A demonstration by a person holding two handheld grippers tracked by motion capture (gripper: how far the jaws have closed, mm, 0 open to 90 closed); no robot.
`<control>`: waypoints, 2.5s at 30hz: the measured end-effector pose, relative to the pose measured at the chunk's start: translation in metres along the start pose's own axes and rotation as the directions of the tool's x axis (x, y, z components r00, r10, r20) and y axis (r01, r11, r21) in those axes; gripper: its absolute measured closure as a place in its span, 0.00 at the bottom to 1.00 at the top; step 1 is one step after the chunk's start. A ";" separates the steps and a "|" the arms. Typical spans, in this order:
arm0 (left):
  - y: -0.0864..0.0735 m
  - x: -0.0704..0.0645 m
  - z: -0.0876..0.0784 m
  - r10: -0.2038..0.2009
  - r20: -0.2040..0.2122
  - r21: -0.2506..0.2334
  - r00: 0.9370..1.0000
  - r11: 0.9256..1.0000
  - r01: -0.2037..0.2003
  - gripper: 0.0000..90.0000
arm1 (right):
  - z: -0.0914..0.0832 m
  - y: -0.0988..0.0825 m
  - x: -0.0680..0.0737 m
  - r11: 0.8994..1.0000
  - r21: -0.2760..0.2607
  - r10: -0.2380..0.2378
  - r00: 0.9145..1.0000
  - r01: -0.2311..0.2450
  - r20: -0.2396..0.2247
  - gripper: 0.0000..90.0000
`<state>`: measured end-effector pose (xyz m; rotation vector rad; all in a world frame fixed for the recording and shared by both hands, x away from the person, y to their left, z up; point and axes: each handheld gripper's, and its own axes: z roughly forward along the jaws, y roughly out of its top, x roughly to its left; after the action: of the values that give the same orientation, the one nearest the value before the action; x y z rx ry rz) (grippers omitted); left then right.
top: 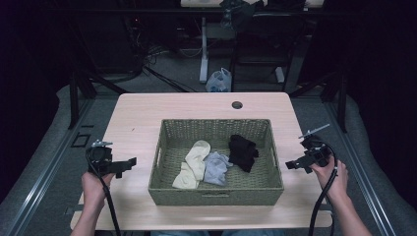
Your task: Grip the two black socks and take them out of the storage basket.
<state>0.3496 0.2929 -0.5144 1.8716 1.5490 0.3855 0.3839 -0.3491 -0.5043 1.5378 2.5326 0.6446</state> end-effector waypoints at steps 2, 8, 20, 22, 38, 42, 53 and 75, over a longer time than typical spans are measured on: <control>0.000 0.000 0.000 0.002 -0.001 -0.002 1.000 1.000 -0.002 0.00 | 0.000 0.000 0.000 1.000 0.019 -0.012 1.000 0.012 0.001 0.00; 0.000 0.000 0.000 0.013 0.004 -0.010 1.000 1.000 -0.012 0.00 | -0.001 0.002 0.003 1.000 -0.011 -0.001 1.000 0.001 -0.011 0.00; 0.000 0.000 -0.001 0.026 -0.010 -0.012 1.000 1.000 -0.026 0.00 | -0.028 0.013 0.006 0.997 -0.068 0.025 0.999 -0.027 -0.028 0.00; 0.000 0.000 -0.001 0.022 -0.008 -0.014 1.000 1.000 -0.022 0.00 | -0.034 0.015 0.007 0.996 -0.086 0.024 0.999 -0.027 -0.033 0.00; -0.001 0.000 -0.002 0.019 -0.009 -0.015 1.000 1.000 -0.019 0.00 | -0.066 0.060 0.038 0.990 -0.116 -0.080 0.997 0.078 -0.010 0.00; -0.001 0.001 -0.001 0.019 -0.004 -0.011 1.000 1.000 -0.019 0.00 | -0.069 0.073 0.048 0.988 -0.105 -0.114 0.993 0.111 -0.014 0.00; -0.002 0.002 -0.002 0.008 0.003 -0.013 1.000 1.000 -0.008 0.00 | -0.065 0.097 0.065 0.985 -0.068 -0.160 0.987 0.159 -0.014 0.00; -0.002 0.003 -0.002 0.005 0.008 -0.008 1.000 1.000 -0.005 0.00 | -0.042 0.141 0.093 0.975 0.015 -0.222 0.974 0.223 -0.039 0.00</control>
<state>0.3476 0.2960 -0.5149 1.8692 1.5359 0.3858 0.4424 -0.2253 -0.3970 1.2314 2.6929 0.6250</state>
